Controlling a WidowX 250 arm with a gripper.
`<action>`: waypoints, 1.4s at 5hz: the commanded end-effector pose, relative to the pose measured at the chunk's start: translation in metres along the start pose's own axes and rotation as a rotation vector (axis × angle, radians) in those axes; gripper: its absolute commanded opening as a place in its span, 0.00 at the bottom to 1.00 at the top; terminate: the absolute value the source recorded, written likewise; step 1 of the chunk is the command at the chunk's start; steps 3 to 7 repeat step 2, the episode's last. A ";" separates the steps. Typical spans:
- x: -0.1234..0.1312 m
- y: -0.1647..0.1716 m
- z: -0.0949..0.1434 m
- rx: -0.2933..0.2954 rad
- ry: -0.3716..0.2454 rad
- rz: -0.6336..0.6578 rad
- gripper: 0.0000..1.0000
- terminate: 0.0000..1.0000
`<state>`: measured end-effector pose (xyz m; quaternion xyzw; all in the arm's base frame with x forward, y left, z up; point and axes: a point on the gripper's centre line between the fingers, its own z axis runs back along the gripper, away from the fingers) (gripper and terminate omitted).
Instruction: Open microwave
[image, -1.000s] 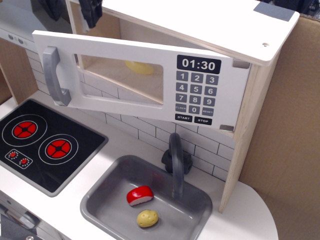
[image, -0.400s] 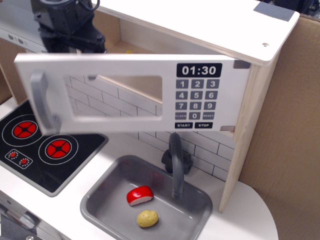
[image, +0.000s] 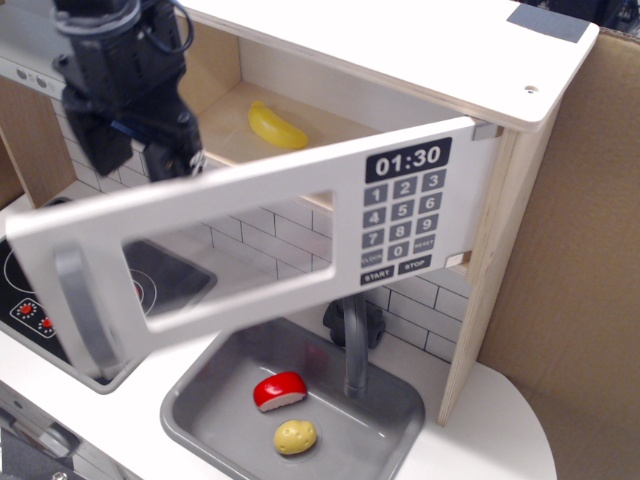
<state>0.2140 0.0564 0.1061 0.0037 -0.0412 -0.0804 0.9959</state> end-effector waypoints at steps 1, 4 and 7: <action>-0.022 -0.034 0.025 -0.020 0.056 -0.042 1.00 0.00; -0.018 -0.061 0.019 -0.051 0.079 -0.026 1.00 1.00; -0.018 -0.061 0.019 -0.051 0.079 -0.026 1.00 1.00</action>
